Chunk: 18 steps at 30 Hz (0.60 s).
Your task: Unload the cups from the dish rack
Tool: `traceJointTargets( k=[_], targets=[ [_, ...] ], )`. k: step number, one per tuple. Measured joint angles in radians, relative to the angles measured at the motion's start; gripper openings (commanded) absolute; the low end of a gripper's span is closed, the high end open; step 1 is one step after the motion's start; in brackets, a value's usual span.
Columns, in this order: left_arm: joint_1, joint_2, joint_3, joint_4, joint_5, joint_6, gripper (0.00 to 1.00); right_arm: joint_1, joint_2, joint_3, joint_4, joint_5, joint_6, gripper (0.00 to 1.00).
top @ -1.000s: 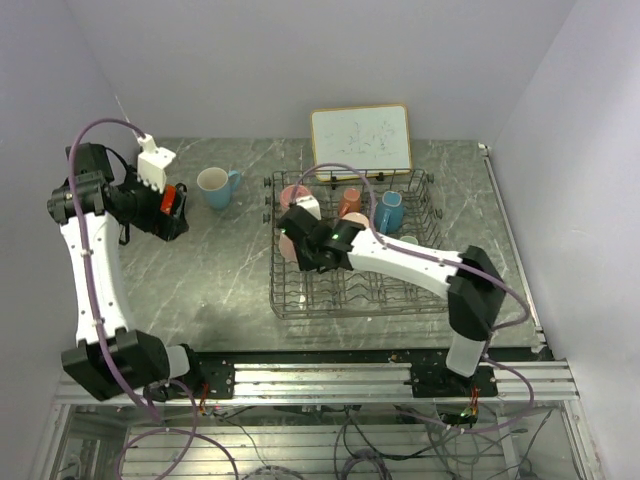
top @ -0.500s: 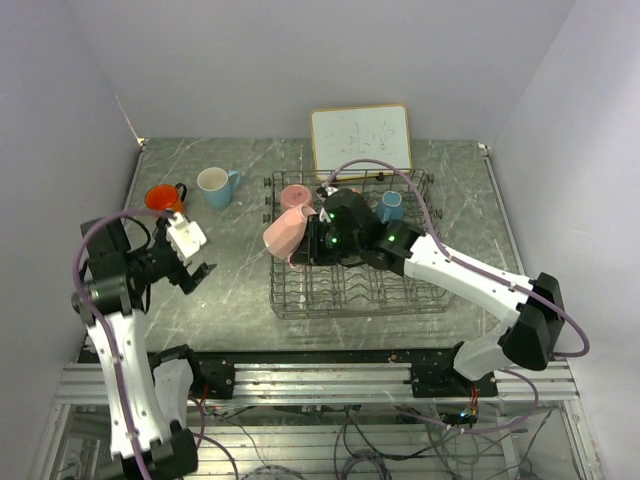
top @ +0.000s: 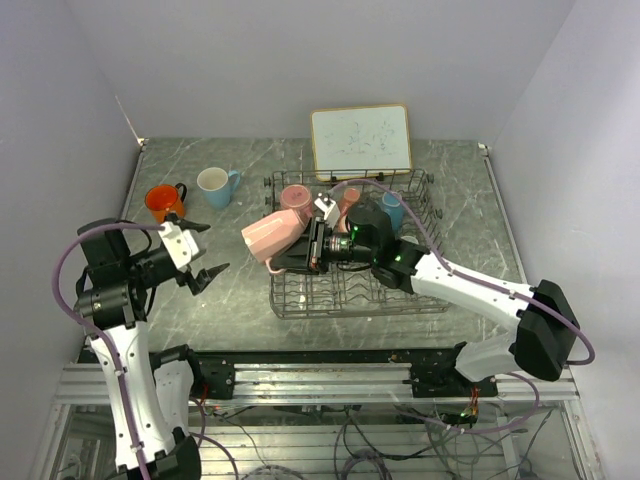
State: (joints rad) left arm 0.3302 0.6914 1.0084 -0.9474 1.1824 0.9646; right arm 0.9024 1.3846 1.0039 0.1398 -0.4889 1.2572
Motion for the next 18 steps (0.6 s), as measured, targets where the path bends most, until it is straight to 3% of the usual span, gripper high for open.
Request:
traceJointTargets(
  k=[8,14,18],
  targets=[
    [-0.002,0.009,-0.055,0.269,0.035,-0.327,0.92,0.018,0.01,-0.031,0.24,-0.063,0.163,0.0],
    [-0.075,0.071,-0.067,0.437,0.015,-0.536,0.91,0.063,0.071,-0.029,0.377,-0.081,0.239,0.0],
    [-0.14,0.116,-0.051,0.439,0.007,-0.58,0.78,0.082,0.109,-0.016,0.396,-0.083,0.267,0.0]
  ],
)
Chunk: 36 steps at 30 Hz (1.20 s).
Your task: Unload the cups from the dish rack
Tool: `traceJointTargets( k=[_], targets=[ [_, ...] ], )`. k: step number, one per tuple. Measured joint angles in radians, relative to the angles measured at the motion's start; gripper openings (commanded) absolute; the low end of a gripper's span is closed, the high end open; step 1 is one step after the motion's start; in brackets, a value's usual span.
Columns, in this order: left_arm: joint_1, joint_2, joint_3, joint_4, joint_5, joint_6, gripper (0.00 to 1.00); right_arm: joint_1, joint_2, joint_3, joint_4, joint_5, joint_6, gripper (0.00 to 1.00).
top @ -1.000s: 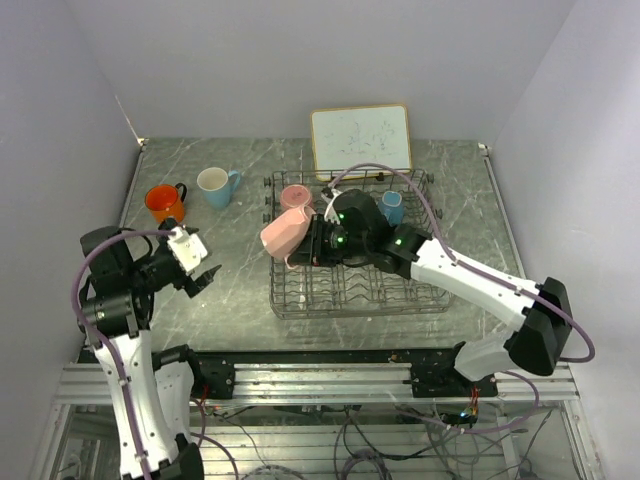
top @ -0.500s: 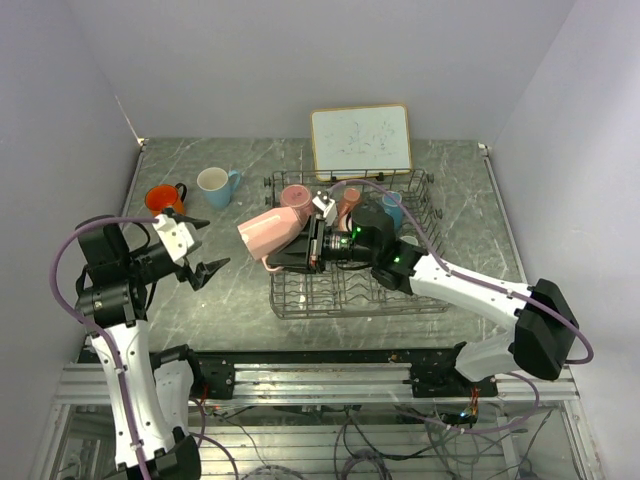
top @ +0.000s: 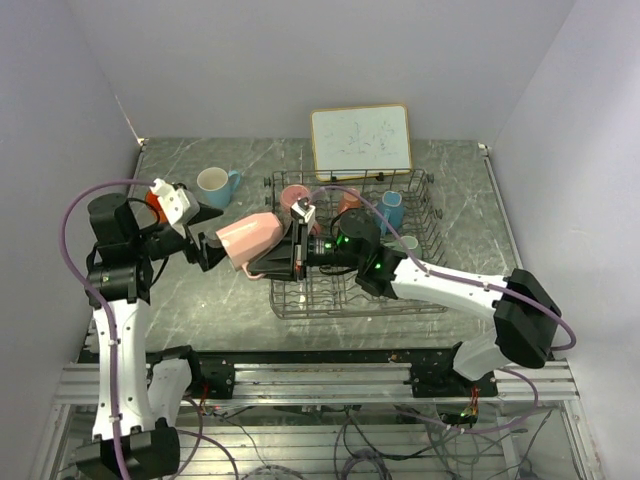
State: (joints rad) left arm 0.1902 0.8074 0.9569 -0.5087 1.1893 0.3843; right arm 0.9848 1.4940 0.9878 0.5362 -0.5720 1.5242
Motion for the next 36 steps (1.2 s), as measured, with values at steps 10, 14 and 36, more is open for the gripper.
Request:
traceJointTargets(
  k=[10,14,36],
  targets=[
    [-0.039,0.031,0.085,-0.074,0.011,-0.04,0.07,0.021,0.037,0.027,0.143,0.01,0.081,0.26],
    [-0.047,0.06,0.124,-0.089,-0.063,-0.113,0.07,0.013,0.041,0.019,0.158,0.011,0.082,0.7],
    [-0.108,0.723,0.307,-0.358,-1.135,-0.022,0.07,-0.311,-0.237,0.202,-0.901,0.356,-0.55,0.92]
  ],
)
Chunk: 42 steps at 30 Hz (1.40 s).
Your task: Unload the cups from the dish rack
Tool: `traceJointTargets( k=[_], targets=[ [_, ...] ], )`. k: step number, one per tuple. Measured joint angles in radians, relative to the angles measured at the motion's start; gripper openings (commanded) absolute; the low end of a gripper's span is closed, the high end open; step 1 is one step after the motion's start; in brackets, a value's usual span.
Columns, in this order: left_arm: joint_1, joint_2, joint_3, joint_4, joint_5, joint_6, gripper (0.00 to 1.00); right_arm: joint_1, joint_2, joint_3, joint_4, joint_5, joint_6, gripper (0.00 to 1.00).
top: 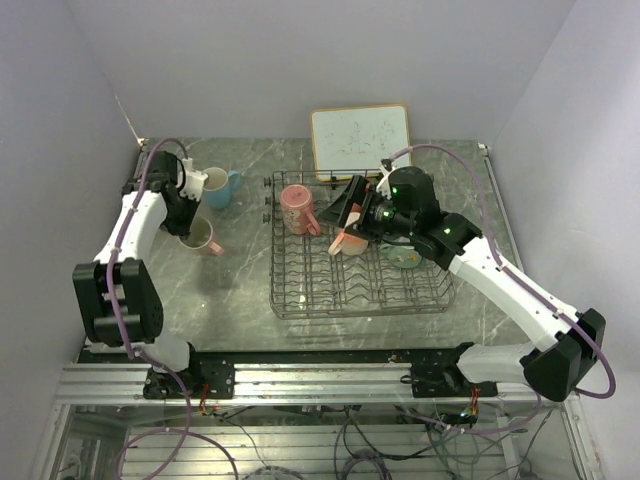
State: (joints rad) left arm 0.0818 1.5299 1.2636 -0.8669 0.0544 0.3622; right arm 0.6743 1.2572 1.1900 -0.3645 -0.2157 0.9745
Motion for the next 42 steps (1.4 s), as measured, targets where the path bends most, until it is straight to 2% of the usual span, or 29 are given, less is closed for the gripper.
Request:
traceJointTargets(
  k=[5,9,19,24,26,29,35,42],
  targets=[
    [-0.023,0.105,0.018,0.02,-0.049,0.014,0.07,-0.008,0.007,0.046,-0.203,0.166,-0.132,0.9],
    [-0.026,0.184,0.061,0.031,-0.072,0.027,0.07,-0.008,0.007,0.053,-0.296,0.269,-0.225,0.89],
    [-0.026,0.249,0.106,0.093,-0.075,0.048,0.09,-0.01,0.053,0.05,-0.337,0.318,-0.336,0.89],
    [-0.027,0.263,0.118,0.101,-0.069,0.065,0.2,-0.01,0.076,0.044,-0.337,0.345,-0.331,0.9],
    [-0.027,0.264,0.121,0.102,-0.07,0.068,0.27,-0.01,0.103,0.044,-0.338,0.37,-0.321,0.9],
    [-0.027,0.267,0.122,0.112,-0.08,0.068,0.44,-0.007,0.161,0.045,-0.343,0.418,-0.296,0.89],
    [-0.027,0.259,0.175,0.115,-0.085,0.067,0.62,0.041,0.279,0.091,-0.385,0.546,-0.207,0.91],
    [-0.027,0.169,0.208,0.09,-0.071,0.069,0.63,0.1,0.402,0.182,-0.416,0.662,-0.091,0.9]
  ],
)
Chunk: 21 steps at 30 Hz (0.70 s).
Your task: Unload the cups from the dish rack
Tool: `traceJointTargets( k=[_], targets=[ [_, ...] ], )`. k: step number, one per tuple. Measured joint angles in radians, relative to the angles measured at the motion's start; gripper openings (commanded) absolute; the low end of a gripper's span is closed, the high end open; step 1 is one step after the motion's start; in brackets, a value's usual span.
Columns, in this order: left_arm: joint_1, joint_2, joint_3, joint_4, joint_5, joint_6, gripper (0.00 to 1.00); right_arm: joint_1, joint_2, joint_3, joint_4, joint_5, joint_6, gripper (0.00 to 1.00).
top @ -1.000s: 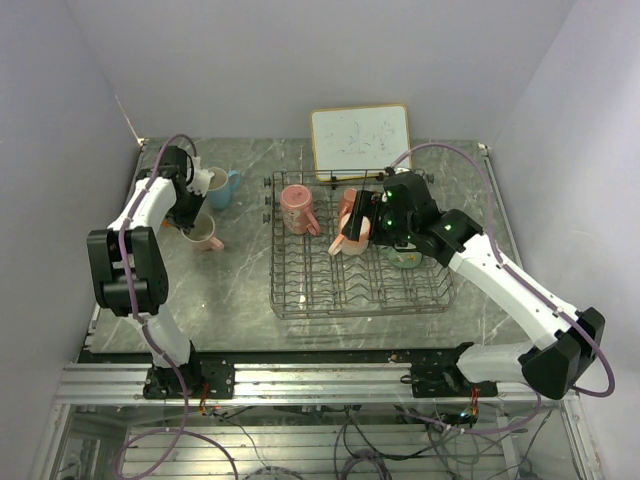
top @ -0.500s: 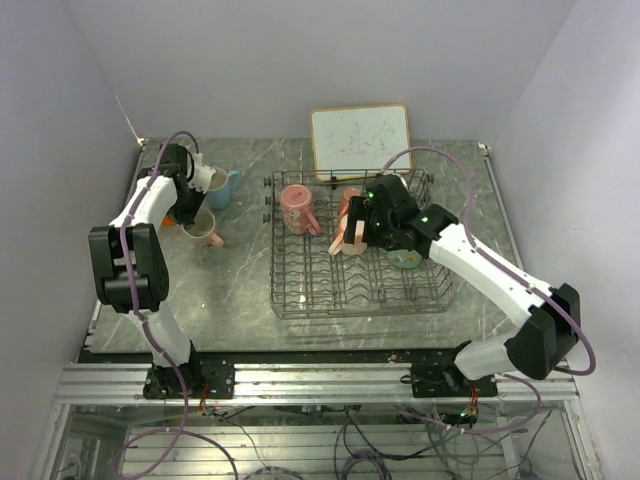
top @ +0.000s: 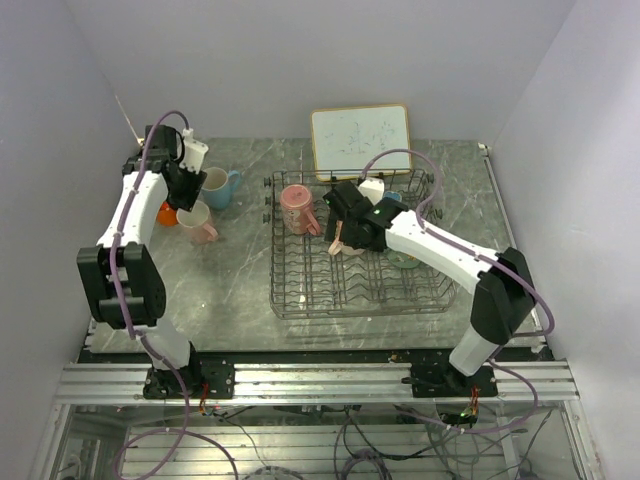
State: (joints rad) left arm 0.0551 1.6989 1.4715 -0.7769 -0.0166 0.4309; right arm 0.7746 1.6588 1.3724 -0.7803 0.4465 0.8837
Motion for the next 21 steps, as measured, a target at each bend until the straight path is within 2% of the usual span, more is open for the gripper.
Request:
traceJointTargets(
  k=[2,4,6,11,16,21],
  targets=[
    [0.0,-0.032,0.013,-0.014,0.005,0.0,0.7,0.001,0.025,0.01,0.0,0.021,0.029,0.89],
    [0.0,-0.06,0.035,-0.033,0.018,0.003,0.89,0.003,0.048,0.017,-0.005,0.04,0.057,0.87],
    [0.0,-0.08,0.065,-0.059,0.039,0.005,1.0,0.007,0.079,0.03,-0.008,0.063,0.089,0.85],
    [0.0,-0.13,0.151,-0.143,0.123,0.003,0.99,0.036,0.18,0.079,-0.026,0.111,0.174,0.8],
    [0.0,-0.203,0.164,-0.222,0.201,0.007,0.99,0.055,0.271,0.132,-0.044,0.142,0.242,0.75],
    [0.0,-0.248,0.155,-0.265,0.238,0.016,0.99,0.056,0.328,0.166,-0.055,0.162,0.288,0.63]
  ],
)
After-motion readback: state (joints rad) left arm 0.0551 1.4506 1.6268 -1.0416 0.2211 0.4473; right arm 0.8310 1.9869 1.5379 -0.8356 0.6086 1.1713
